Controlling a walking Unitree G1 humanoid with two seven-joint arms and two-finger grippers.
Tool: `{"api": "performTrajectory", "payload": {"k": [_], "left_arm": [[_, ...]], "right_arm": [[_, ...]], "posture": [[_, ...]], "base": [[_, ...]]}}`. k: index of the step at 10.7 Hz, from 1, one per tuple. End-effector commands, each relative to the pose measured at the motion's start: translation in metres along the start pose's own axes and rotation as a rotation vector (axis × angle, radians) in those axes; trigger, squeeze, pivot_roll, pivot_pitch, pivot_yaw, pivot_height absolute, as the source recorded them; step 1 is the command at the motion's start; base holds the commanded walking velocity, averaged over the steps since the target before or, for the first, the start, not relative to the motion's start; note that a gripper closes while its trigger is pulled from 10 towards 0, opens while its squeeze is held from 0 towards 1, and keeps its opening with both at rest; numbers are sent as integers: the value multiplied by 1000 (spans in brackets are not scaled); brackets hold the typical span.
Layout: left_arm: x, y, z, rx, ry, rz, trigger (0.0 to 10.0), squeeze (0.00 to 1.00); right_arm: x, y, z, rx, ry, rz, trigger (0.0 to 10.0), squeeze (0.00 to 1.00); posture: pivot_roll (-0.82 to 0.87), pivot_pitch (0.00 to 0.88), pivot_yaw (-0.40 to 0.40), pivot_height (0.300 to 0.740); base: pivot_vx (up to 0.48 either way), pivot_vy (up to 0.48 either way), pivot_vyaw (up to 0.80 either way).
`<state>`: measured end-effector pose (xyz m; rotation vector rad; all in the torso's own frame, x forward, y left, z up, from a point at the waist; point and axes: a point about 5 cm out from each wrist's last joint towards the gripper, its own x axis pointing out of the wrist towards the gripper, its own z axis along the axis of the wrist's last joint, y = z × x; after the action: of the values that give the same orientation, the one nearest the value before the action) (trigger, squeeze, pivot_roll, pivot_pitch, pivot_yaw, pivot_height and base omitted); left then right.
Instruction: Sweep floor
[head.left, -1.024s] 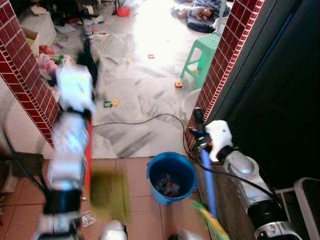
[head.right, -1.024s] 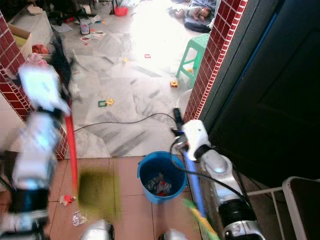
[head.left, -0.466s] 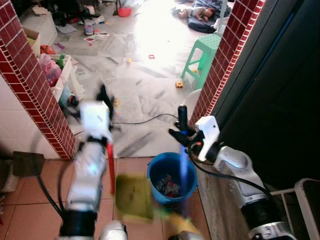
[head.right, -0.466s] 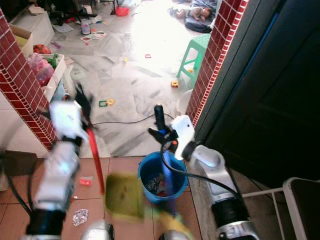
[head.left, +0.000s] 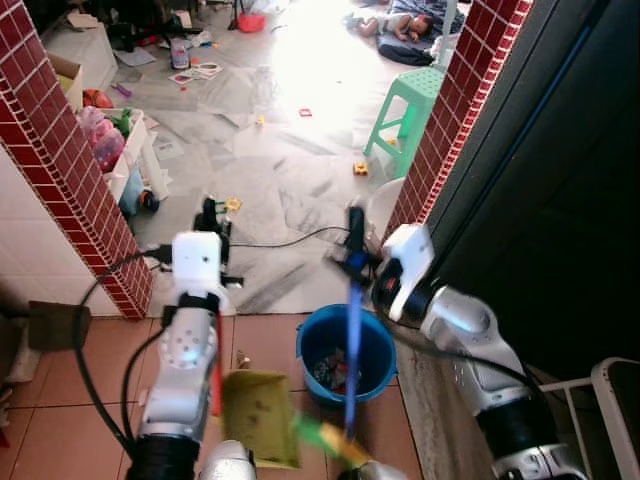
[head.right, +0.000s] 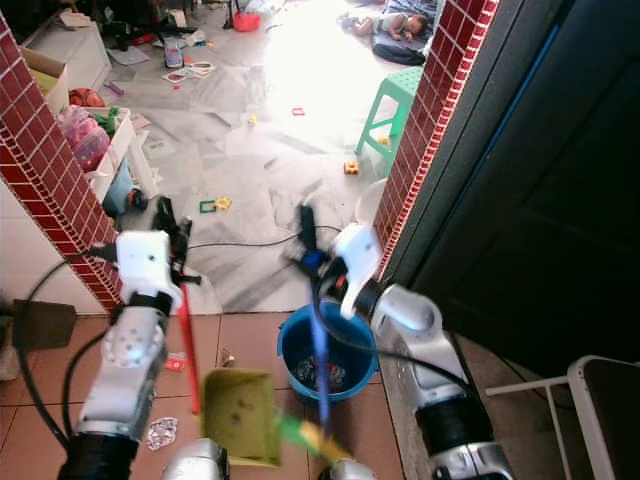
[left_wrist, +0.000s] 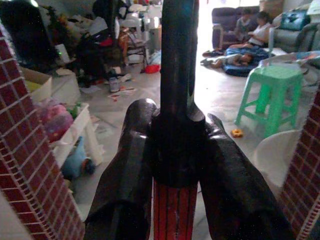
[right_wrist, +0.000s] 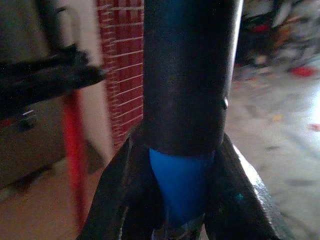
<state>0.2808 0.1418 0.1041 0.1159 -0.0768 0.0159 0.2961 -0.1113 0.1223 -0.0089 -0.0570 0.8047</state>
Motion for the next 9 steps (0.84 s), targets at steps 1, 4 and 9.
{"api": "performTrajectory", "payload": {"k": [1,4,9], "left_arm": [[3,-5,8,-10,-41,-23,10000,0],[0,-9,8,7,-42,-44,10000,0],[-1,-15,6,-8,-51,-92,10000,0]], "right_arm": [[1,-12,18,-80,-71,-72,10000,0],[1,-20,22,-122,-96,-184,10000,0],[0,-37,21,-162,-86,-328,10000,0]], "posture": [[13,0,-51,740],[6,0,-58,740],[3,0,-65,740]], "base": [[0,0,0],[0,0,0],[0,0,0]]}}
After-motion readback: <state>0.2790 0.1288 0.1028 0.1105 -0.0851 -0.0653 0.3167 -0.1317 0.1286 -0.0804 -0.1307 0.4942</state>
